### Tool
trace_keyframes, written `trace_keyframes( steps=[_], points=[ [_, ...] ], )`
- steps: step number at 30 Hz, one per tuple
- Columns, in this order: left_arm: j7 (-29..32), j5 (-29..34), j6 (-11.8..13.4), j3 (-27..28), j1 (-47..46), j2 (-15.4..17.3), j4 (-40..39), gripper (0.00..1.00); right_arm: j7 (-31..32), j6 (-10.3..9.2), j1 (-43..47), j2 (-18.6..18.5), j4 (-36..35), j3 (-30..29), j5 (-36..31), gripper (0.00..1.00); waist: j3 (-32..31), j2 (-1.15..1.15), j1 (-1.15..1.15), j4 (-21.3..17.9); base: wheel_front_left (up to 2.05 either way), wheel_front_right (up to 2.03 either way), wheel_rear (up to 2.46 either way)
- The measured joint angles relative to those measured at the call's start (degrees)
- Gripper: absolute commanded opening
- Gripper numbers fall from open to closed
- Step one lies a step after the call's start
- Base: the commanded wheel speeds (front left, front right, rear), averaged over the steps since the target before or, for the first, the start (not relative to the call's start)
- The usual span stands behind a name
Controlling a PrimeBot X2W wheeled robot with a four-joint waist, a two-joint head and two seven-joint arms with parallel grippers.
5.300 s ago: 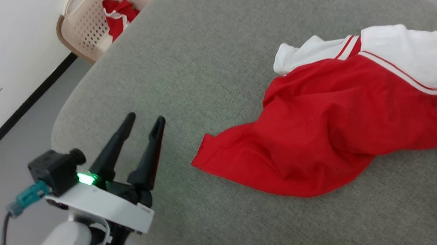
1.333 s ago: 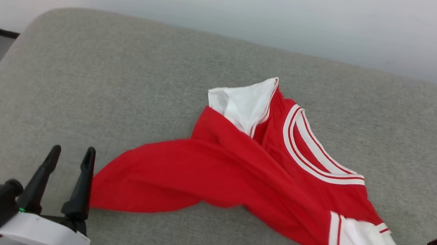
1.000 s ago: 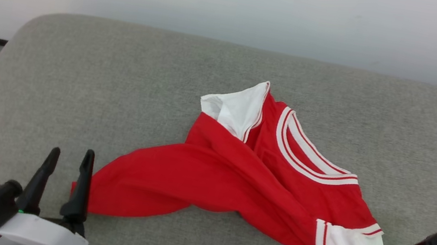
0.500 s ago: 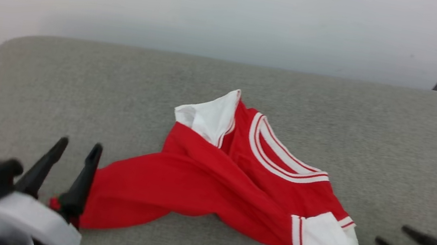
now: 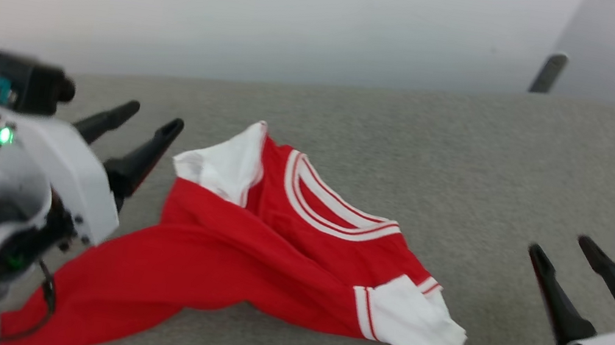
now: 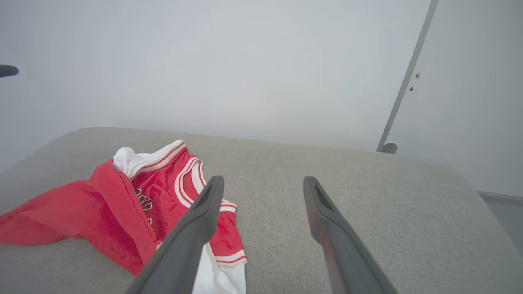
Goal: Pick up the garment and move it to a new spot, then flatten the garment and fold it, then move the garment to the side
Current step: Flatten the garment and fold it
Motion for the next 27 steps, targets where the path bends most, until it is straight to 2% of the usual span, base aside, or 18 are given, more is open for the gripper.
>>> trace_keyframes(
  steps=[5, 6, 8, 9, 12, 13, 15, 17, 21, 27],
  points=[
    [6.7, -2.1, -1.4, -1.8, -7.8, 0.3, 8.1, 1.00, -4.7, 0.00, -2.9, 4.5, -0.5, 0.7, -4.5, 1.00, 1.8, 0.00, 0.00, -3.5, 0.00, 0.00, 0.00],
    [8.8, -2.4, -2.3, -2.7, -10.7, 0.6, 12.1, 1.00, -6.7, 0.00, -4.0, 5.5, -0.3, 1.2, -5.9, 1.00, 2.9, 0.00, 0.00, -4.6, 0.00, 0.00, 0.00],
    [9.5, -2.1, -2.4, -3.0, -12.1, 0.9, 14.0, 1.00, -7.7, 0.00, -4.6, 6.0, -0.2, 1.4, -6.6, 1.00, 3.6, 0.00, 0.00, -5.1, 0.00, 0.00, 0.00],
    [11.1, -1.8, -2.7, -3.5, -14.5, 1.4, 18.6, 1.00, -9.1, 0.00, -5.6, 6.6, 0.0, 2.2, -7.5, 1.00, 4.9, 0.00, 0.00, -6.1, 0.00, 0.00, 0.00],
    [12.5, -1.3, -2.8, -4.1, -16.6, 1.8, 22.9, 1.00, -10.1, 0.00, -6.1, 7.4, 0.4, 3.2, -7.7, 1.00, 6.3, 0.00, 0.00, -7.1, 0.00, 0.00, 0.00],
    [13.7, -0.7, -2.9, -4.5, -18.5, 2.4, 26.9, 1.00, -10.7, 0.00, -6.9, 8.2, 0.8, 3.9, -7.8, 1.00, 7.7, 0.00, 0.00, -8.0, 0.00, 0.00, 0.00],
    [14.2, -0.6, -2.9, -4.7, -19.3, 2.7, 28.7, 1.00, -10.9, 0.00, -7.3, 8.6, 0.9, 4.1, -7.8, 1.00, 8.4, 0.00, 0.00, -8.5, 0.00, 0.00, 0.00],
    [16.1, -0.3, -2.1, -4.9, -21.4, 2.8, 33.9, 1.00, -11.1, 0.00, -7.8, 9.0, 1.3, 4.7, -8.1, 1.00, 10.7, 0.00, 0.00, -9.7, 0.00, 0.00, 0.00],
    [18.1, 0.3, -1.2, -5.8, -22.9, 2.7, 37.9, 1.00, -11.3, 0.00, -8.2, 9.4, 1.7, 4.9, -8.5, 1.00, 12.9, 0.00, 0.00, -10.8, 0.00, 0.00, 0.00],
    [20.3, 1.0, -1.1, -7.1, -24.5, 2.6, 42.6, 1.00, -11.5, 0.00, -9.2, 9.6, 2.1, 5.2, -8.5, 1.00, 16.5, 0.00, 0.00, -12.6, 0.00, 0.00, 0.00]
  ],
)
